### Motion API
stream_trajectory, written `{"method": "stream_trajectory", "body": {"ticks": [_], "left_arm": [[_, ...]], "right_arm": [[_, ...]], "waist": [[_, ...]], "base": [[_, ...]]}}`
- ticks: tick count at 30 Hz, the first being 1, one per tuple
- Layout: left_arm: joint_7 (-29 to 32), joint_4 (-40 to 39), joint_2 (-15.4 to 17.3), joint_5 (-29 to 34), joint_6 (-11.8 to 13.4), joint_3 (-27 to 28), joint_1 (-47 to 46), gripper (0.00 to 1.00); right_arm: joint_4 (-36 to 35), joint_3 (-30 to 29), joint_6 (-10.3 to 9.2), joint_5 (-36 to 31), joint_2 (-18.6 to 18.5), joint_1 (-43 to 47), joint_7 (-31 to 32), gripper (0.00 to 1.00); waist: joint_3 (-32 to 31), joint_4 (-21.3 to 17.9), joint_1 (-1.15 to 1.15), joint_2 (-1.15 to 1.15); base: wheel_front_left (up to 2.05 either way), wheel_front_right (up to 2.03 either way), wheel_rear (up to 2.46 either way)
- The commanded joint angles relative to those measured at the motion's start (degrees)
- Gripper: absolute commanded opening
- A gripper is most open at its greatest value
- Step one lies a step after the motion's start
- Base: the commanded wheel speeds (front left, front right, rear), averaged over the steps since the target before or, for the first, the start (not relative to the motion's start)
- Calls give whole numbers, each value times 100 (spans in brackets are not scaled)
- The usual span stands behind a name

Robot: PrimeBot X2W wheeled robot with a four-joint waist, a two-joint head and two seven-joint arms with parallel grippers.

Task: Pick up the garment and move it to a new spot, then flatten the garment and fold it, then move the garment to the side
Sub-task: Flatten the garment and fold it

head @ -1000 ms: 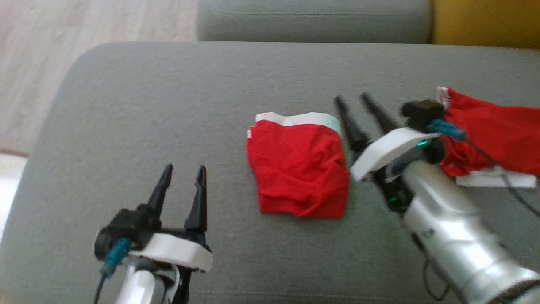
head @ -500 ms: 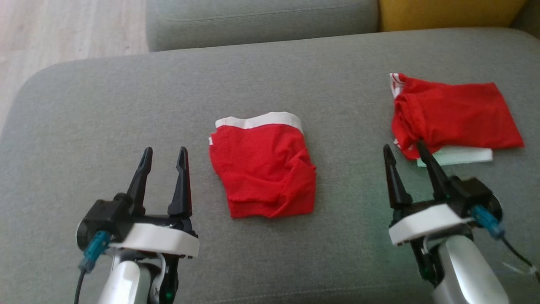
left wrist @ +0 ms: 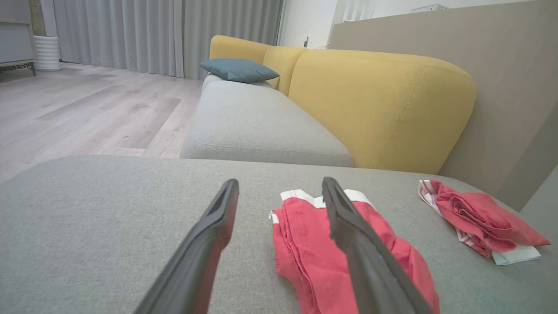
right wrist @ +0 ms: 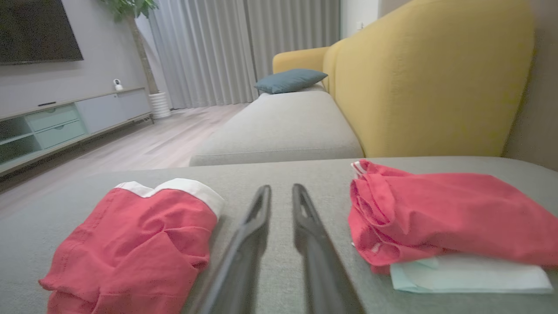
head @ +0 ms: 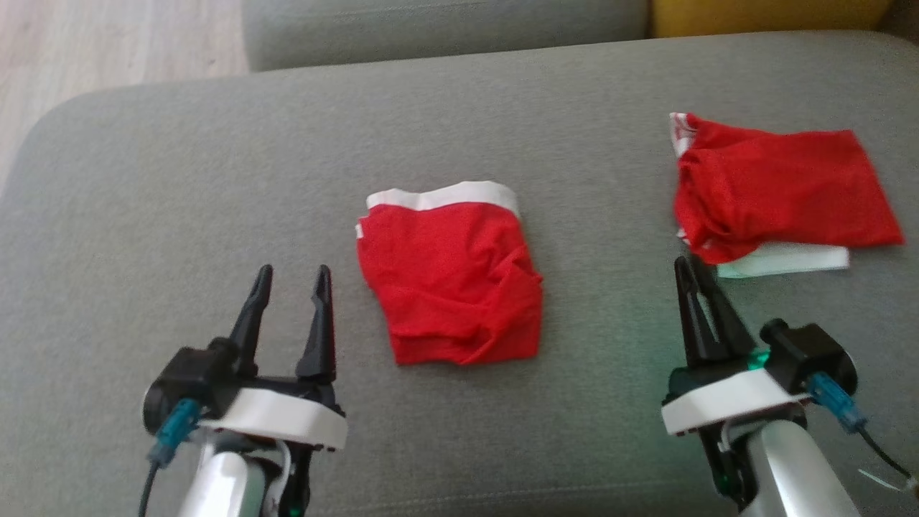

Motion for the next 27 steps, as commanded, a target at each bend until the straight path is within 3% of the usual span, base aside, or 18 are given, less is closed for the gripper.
{"method": "stream_trajectory", "body": {"ticks": [1, 8, 16, 27], "left_arm": [[-69, -167, 14, 13, -31, 49, -326, 100], [-69, -121, 14, -14, -10, -182, -467, 100], [-69, -83, 14, -14, -22, -354, -642, 100], [-69, -79, 14, -47, 75, -511, -717, 100]], "right_arm": [[-241, 254, 21, -89, 17, -359, -62, 0], [236, 784, 21, -2, 18, -941, -55, 0], [1540, 1151, 21, -24, 18, -1937, -46, 0], [3312, 1156, 21, -87, 18, -2520, 153, 0]], "waist": [[150, 242, 0, 0], [457, 866, 0, 0], [876, 1472, 0, 0], [1009, 1882, 0, 0]], "base": [[0, 0, 0], [0, 0, 0], [0, 0, 0], [0, 0, 0]]}}
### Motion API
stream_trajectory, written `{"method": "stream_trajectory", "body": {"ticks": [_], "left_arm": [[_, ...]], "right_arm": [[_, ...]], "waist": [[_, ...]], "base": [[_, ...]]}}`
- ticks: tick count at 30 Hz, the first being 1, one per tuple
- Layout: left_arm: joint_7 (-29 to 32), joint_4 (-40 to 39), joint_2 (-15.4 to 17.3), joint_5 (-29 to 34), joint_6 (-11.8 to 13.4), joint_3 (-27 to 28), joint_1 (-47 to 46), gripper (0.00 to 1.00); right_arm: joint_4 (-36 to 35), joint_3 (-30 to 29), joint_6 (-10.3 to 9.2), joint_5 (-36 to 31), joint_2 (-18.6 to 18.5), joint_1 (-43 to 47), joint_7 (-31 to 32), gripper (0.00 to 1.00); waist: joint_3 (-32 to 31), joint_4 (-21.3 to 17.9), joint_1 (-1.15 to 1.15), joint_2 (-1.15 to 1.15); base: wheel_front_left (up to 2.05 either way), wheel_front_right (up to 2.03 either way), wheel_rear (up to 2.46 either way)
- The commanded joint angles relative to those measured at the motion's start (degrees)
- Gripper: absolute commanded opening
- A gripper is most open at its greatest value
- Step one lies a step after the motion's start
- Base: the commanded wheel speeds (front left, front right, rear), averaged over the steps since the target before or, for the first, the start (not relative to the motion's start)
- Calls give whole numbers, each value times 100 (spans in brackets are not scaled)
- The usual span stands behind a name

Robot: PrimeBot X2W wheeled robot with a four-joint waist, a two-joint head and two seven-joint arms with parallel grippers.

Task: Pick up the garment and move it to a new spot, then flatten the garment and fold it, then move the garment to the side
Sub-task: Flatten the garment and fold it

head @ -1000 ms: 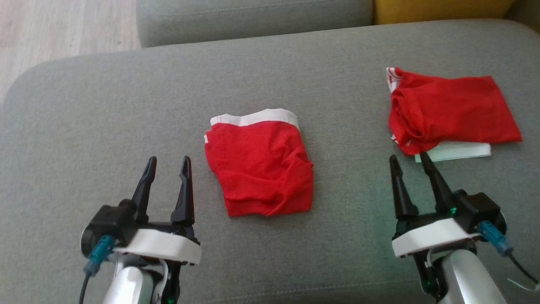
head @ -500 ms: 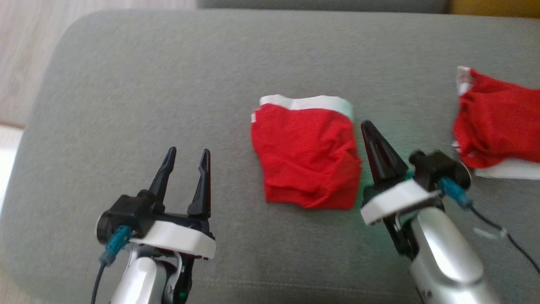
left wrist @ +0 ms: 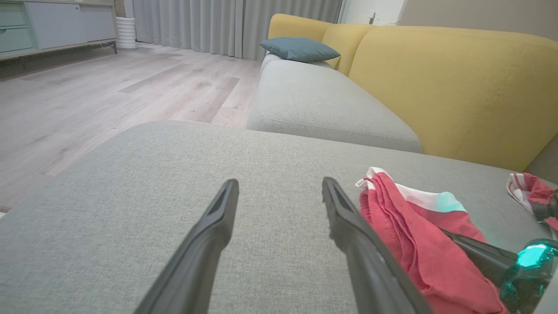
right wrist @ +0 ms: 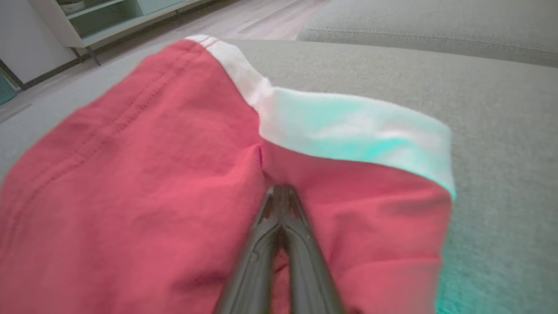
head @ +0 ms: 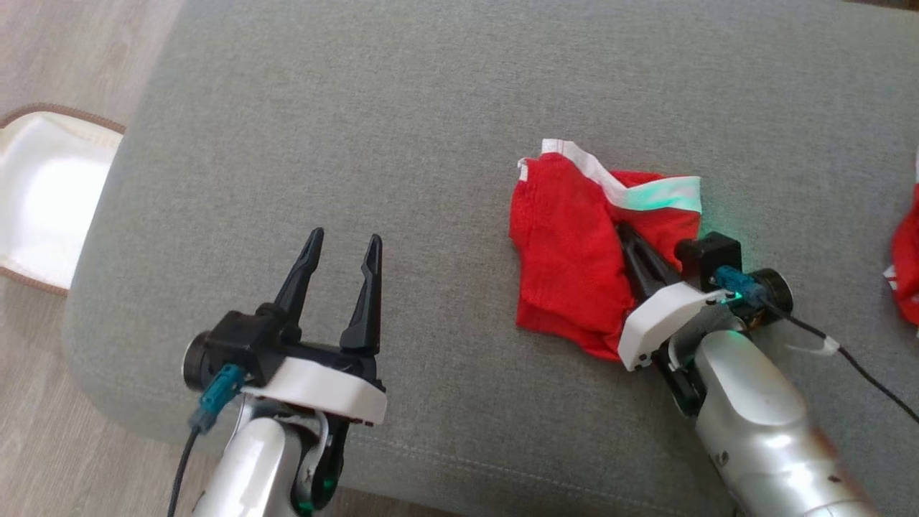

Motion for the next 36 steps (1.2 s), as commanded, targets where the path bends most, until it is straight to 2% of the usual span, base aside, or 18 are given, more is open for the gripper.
{"method": "stream_trajectory", "body": {"ticks": [1, 6, 12, 15, 24, 31, 32, 34, 35, 36], "left_arm": [[-69, -154, 19, 6, 18, 188, -133, 100], [-69, -149, 19, -18, 42, 220, -128, 100], [-69, -153, 19, -17, 51, 261, -29, 100], [-69, -189, 19, -6, 50, 329, 40, 100], [-69, -347, 19, -19, 44, 605, 257, 100], [-69, -417, 19, -25, 60, 747, 352, 100], [-69, -424, 19, -31, 62, 763, 356, 100], [-69, -424, 19, -30, 62, 797, 373, 100], [-69, -419, 19, -29, 60, 814, 382, 100], [-69, -419, 19, -29, 60, 814, 382, 100]], "right_arm": [[-23, 138, 21, -4, 51, -119, 11, 0], [-173, 403, 21, 242, 51, -235, -151, 0], [-956, 840, 21, 707, 51, -129, -194, 0], [-1340, 873, 21, 846, 51, 16, -195, 0], [-1926, 210, 21, 468, 51, 731, -196, 0], [-2322, -543, 21, 175, 51, 1306, -197, 0], [-2401, -649, 21, 175, 51, 1375, -197, 4], [-2551, -798, 21, 142, 51, 1509, -197, 45], [-2622, -855, 21, 121, 51, 1577, -197, 100], [-2622, -855, 21, 121, 51, 1577, -197, 100]], "waist": [[-21, 7, 0, 0], [-151, -54, 0, 0], [-376, -197, 0, 0], [-514, -342, 0, 0], [-1075, -891, 0, 0], [-1297, -1303, 0, 0], [-1318, -1354, 0, 0], [-1353, -1459, 0, 0], [-1365, -1505, 0, 0], [-1365, -1505, 0, 0]], "base": [[0, 0, 0], [0, 0, 0], [0, 0, 0], [0, 0, 0], [0, 0, 0], [0, 0, 0], [0, 0, 0], [0, 0, 0], [0, 0, 0], [0, 0, 0]]}}
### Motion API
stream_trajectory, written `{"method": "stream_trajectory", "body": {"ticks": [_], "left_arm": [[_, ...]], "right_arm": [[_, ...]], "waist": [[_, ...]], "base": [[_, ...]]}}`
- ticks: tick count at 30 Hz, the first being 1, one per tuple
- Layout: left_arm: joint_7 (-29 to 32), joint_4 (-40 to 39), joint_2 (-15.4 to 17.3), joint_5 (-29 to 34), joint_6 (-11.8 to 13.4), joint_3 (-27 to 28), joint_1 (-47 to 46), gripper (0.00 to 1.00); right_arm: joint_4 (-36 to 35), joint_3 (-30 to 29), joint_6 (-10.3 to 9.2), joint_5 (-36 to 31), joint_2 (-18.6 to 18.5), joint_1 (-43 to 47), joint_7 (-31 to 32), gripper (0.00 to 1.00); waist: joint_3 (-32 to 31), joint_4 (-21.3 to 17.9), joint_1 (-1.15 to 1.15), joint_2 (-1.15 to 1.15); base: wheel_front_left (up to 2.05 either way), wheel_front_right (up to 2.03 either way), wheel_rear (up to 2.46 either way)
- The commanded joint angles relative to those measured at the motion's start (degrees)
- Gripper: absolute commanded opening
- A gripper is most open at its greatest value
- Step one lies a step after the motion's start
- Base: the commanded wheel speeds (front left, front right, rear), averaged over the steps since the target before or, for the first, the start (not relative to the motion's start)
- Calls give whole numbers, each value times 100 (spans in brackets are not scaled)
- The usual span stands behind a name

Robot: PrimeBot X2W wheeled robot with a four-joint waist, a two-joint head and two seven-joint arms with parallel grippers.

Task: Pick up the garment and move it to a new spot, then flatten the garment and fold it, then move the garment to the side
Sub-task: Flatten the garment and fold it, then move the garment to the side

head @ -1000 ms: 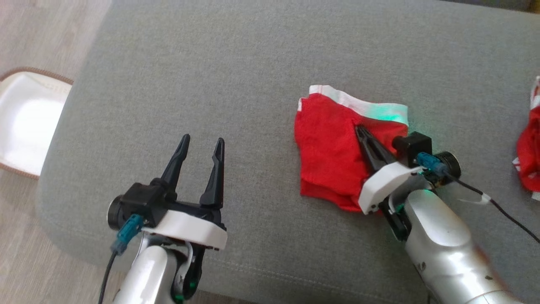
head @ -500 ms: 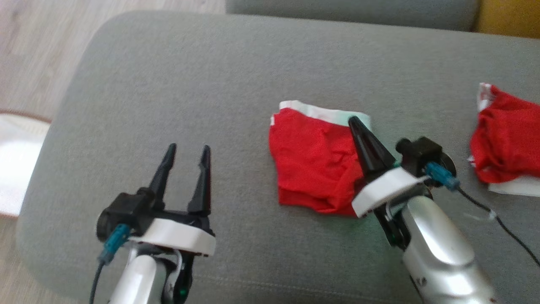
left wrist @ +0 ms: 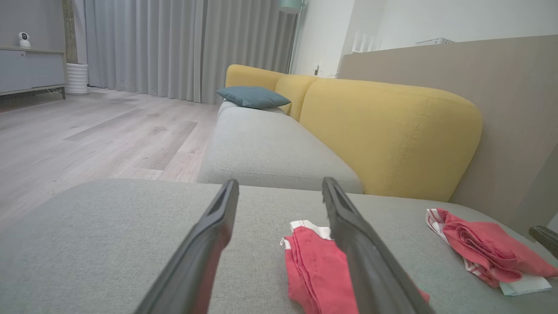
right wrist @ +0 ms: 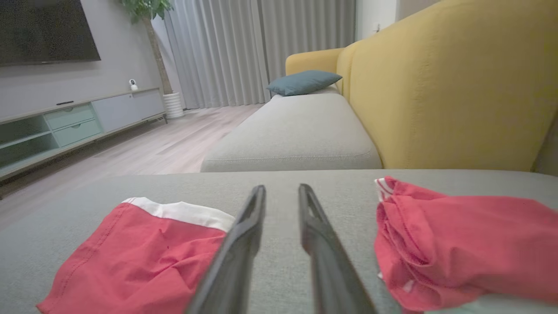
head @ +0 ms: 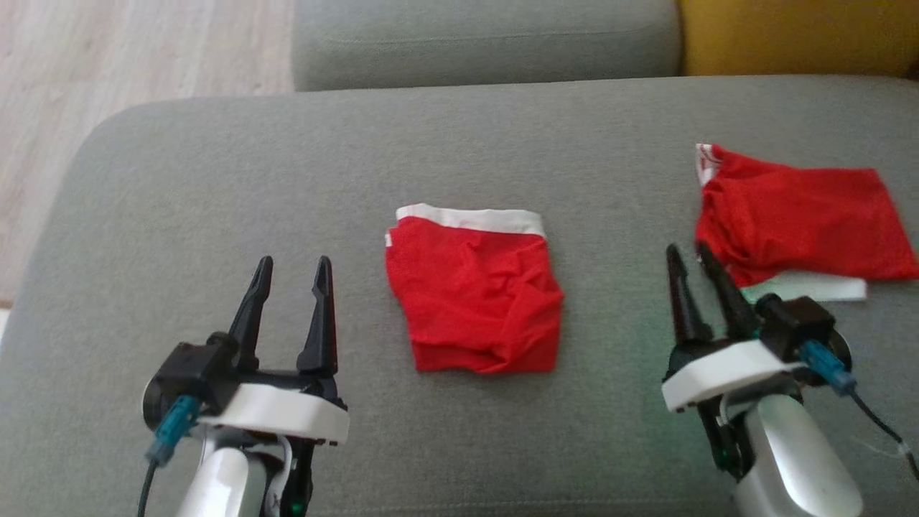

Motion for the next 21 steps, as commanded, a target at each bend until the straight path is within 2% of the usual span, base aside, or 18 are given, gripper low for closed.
{"method": "stream_trajectory", "body": {"ticks": [1, 12, 21], "left_arm": [[-69, -189, 15, -25, 3, 249, -114, 100], [-69, 1, 15, -36, 13, 344, 127, 100], [-69, 2, 15, -40, -2, 309, 88, 100]], "right_arm": [[-255, 81, 21, -37, 59, -47, -63, 100], [-469, 67, 21, 107, 59, 459, -46, 100], [-430, 45, 21, 148, 59, 460, 50, 100]], "waist": [[-70, -132, 0, 0], [-116, -399, 0, 0], [-63, -381, 0, 0]], "base": [[0, 0, 0], [0, 0, 0], [0, 0, 0]]}}
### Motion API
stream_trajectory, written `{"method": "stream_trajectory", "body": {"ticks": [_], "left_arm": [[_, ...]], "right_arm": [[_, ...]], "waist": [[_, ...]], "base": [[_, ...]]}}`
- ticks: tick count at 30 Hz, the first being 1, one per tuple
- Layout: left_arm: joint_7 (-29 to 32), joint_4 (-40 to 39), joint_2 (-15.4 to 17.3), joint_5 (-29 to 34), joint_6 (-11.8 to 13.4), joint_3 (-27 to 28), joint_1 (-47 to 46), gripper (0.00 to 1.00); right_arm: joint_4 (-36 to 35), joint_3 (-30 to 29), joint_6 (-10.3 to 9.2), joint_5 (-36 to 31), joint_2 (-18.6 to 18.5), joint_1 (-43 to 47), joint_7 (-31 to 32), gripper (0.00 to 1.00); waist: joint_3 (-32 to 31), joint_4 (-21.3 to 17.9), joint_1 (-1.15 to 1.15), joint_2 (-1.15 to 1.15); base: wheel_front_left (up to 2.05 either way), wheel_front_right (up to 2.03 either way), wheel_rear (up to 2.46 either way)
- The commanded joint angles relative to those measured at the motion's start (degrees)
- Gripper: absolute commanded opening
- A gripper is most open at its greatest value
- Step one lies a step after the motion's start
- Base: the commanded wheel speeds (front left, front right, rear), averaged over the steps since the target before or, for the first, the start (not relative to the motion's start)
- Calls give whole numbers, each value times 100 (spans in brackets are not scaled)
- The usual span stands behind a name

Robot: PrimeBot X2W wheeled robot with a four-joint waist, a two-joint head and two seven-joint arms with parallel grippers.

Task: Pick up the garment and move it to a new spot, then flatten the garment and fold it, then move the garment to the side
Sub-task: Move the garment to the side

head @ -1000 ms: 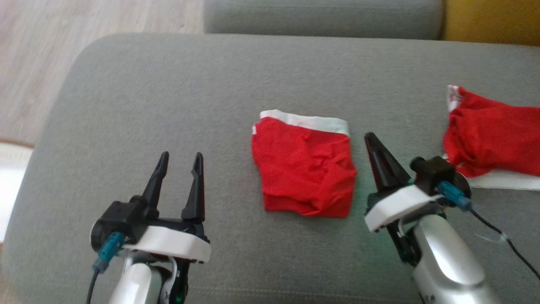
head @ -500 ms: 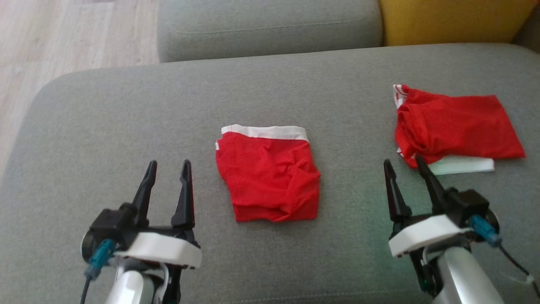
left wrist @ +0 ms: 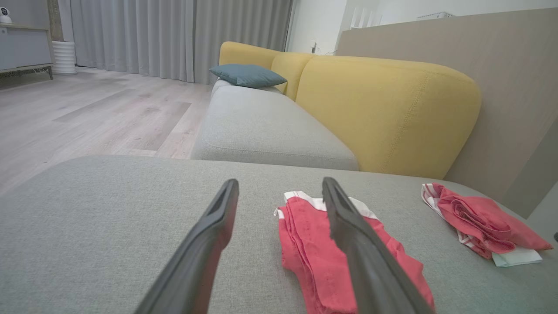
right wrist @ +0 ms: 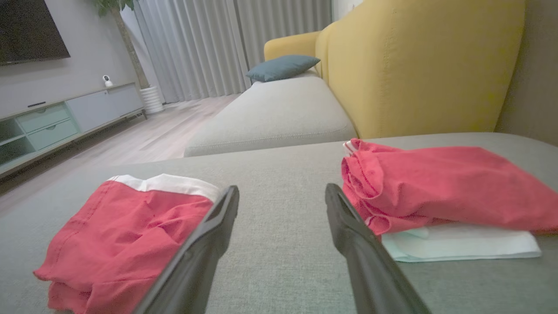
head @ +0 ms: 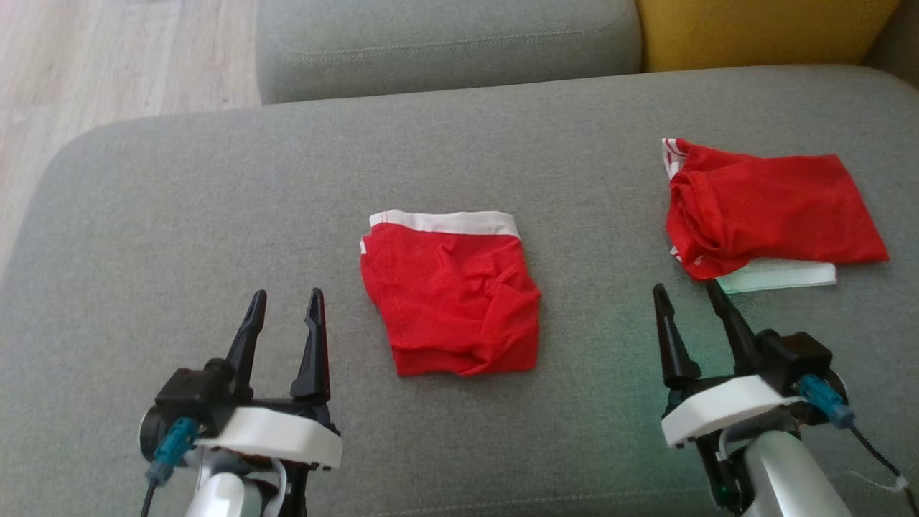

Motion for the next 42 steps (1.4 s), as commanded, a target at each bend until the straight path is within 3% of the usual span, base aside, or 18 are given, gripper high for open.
{"method": "stream_trajectory", "body": {"ticks": [1, 11, 21, 42], "left_arm": [[-69, -185, 15, -39, -8, 154, -251, 100], [-69, -164, 15, -59, -44, -85, -473, 100], [-69, -82, 15, -21, -37, -264, -612, 100], [-69, -104, 15, -108, 39, -415, -738, 100]], "right_arm": [[-175, 153, 21, 60, 12, -165, 55, 100], [-12, 453, 21, 209, 12, -683, 671, 100], [741, 634, 21, 418, 12, -1091, 859, 100], [1829, 681, 21, 449, 12, -1680, 1168, 100]], "waist": [[36, 40, 0, 0], [432, 509, 0, 0], [626, 982, 0, 0], [927, 1411, 0, 0]], "base": [[0, 0, 0], [0, 0, 0], [0, 0, 0], [0, 0, 0]]}}
